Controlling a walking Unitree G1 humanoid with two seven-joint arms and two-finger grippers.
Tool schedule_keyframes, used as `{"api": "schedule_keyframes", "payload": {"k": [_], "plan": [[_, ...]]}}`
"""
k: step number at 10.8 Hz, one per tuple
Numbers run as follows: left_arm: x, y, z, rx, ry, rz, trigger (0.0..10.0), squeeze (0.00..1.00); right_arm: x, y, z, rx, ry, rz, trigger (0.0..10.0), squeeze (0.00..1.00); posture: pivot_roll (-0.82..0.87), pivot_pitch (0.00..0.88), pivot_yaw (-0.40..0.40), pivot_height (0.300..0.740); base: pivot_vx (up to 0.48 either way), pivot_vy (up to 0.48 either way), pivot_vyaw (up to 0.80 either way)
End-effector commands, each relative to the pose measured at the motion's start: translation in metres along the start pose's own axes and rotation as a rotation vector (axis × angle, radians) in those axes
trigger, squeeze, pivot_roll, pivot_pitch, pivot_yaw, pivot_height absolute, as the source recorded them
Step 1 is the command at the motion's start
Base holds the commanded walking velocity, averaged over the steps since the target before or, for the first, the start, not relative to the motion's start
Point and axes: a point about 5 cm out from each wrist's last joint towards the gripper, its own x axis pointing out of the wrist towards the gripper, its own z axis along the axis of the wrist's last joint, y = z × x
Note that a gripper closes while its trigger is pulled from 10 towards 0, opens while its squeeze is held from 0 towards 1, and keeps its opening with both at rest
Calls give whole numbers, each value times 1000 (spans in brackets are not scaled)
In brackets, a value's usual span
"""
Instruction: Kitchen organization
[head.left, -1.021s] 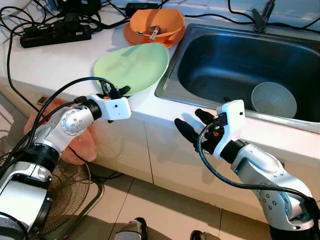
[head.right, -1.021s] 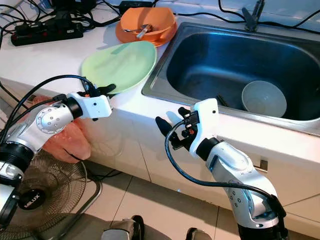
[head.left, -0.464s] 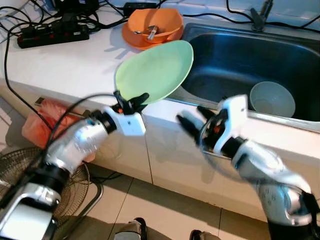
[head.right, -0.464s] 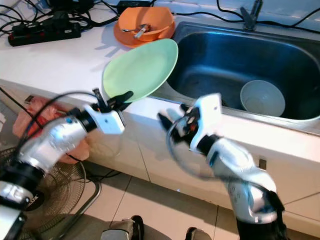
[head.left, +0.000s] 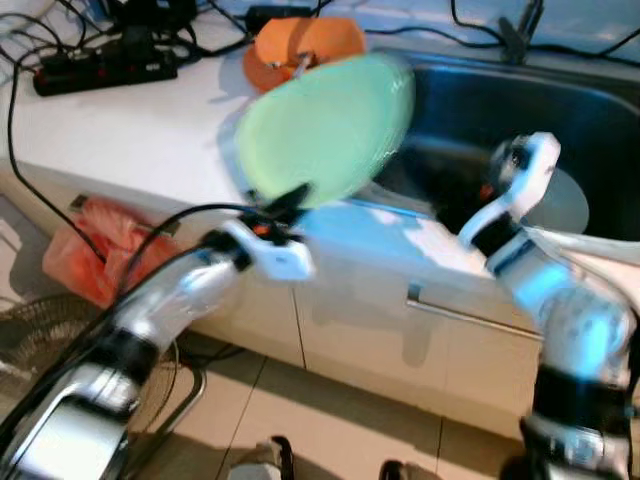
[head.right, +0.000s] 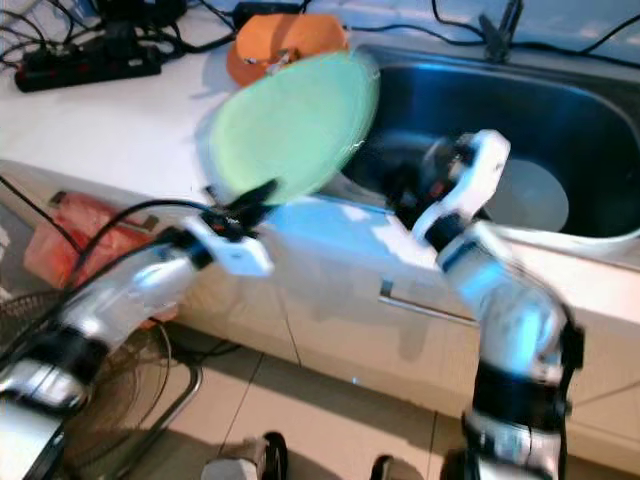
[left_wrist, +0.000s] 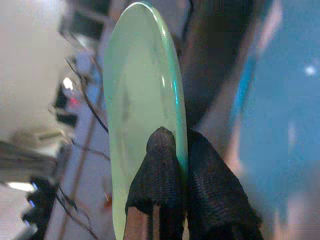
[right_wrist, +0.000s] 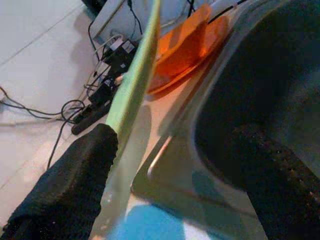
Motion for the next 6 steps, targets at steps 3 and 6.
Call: {"api": "schedule_keyframes", "payload": {"k": [3,6], "plan": [[32,3,22,39,-140,53,0,0,4,-2,8,22,21,-16,10000,0,18,121,65,740,0,0,0],[44,-1,28,42,-159,61,0,0,4,2,17,-21,19,16,10000,0,6,123,64,740,0,0,0]]}}
